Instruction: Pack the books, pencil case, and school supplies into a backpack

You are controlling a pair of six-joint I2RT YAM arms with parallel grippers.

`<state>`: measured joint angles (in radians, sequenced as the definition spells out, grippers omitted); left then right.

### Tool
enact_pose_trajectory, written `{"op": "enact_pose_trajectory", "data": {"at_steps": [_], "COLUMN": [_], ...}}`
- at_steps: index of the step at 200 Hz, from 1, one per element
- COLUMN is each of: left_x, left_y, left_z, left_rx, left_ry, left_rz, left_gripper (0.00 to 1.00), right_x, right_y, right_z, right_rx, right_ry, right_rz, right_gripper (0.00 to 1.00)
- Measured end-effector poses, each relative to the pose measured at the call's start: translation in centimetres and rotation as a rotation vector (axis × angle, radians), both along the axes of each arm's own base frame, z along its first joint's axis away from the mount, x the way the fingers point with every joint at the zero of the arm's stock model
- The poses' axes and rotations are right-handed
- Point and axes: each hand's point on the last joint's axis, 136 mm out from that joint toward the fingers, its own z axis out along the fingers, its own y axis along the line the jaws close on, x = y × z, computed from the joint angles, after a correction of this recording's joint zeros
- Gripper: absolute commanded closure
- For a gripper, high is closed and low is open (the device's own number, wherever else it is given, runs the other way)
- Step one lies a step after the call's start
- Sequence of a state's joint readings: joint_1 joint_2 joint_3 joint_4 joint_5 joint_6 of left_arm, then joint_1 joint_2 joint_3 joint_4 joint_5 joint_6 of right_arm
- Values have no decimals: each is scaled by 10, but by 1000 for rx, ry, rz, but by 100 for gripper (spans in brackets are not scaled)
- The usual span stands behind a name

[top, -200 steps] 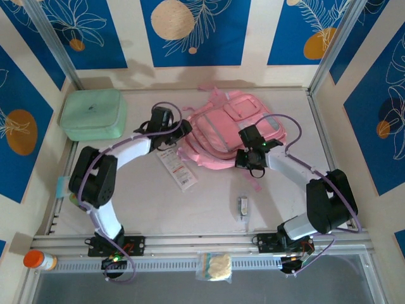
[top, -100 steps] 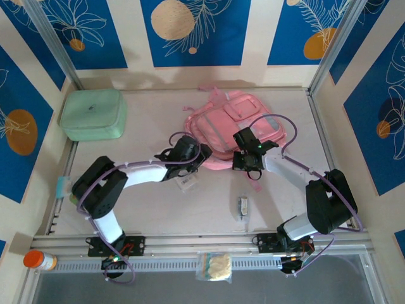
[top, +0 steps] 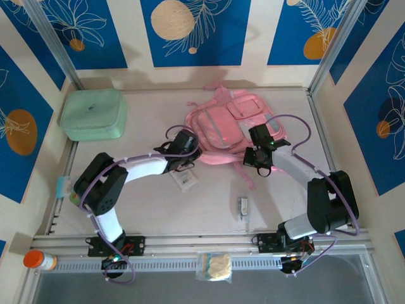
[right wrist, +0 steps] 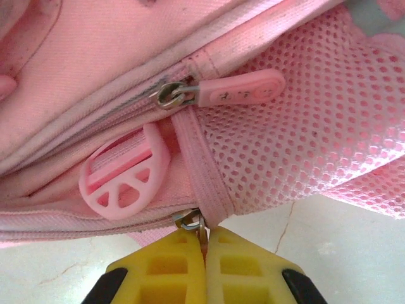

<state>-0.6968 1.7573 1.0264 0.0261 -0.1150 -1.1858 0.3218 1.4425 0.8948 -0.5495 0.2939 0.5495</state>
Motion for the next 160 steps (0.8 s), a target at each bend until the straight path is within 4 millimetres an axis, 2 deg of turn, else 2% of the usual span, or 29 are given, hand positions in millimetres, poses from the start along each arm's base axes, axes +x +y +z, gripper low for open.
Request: {"op": "enact_pose_trajectory", "data": {"at_steps": [9, 19, 45, 59, 74, 101, 120, 139, 160], "left_x": [2, 3, -1, -10, -20, -31, -34, -32, -30], "left_y": [4, 7, 7, -7, -33, -89, -122, -140, -144], "left_z": [1, 5, 29, 44, 59, 77, 77, 66, 46], "left_rx": [15, 23, 41, 31, 18, -4, -4, 20, 65], "left_ry": [-6, -14, -72, -106, -139, -186, -200, -190, -165], "left_rz": [-11, -9, -47, -94, -164, -293, -368, -414, -438], "left_gripper": [56, 53, 46, 44, 44, 45, 45, 46, 49], "right_x": [-3, -7, -13, -9, 3, 35, 49, 58, 64], "right_y": [3, 4, 6, -1, -11, -22, -26, -31, -34], "right_z": [3, 9, 45, 62, 69, 58, 40, 22, 5], "right_rx": [21, 36, 150, 222, 274, 335, 355, 367, 378], "right_ry": [4, 0, -69, -100, -96, -31, 25, 79, 125], "right_rz": [5, 20, -1, -52, -121, -233, -296, -354, -392], "right_gripper": [76, 68, 53, 48, 48, 47, 47, 47, 47]}}
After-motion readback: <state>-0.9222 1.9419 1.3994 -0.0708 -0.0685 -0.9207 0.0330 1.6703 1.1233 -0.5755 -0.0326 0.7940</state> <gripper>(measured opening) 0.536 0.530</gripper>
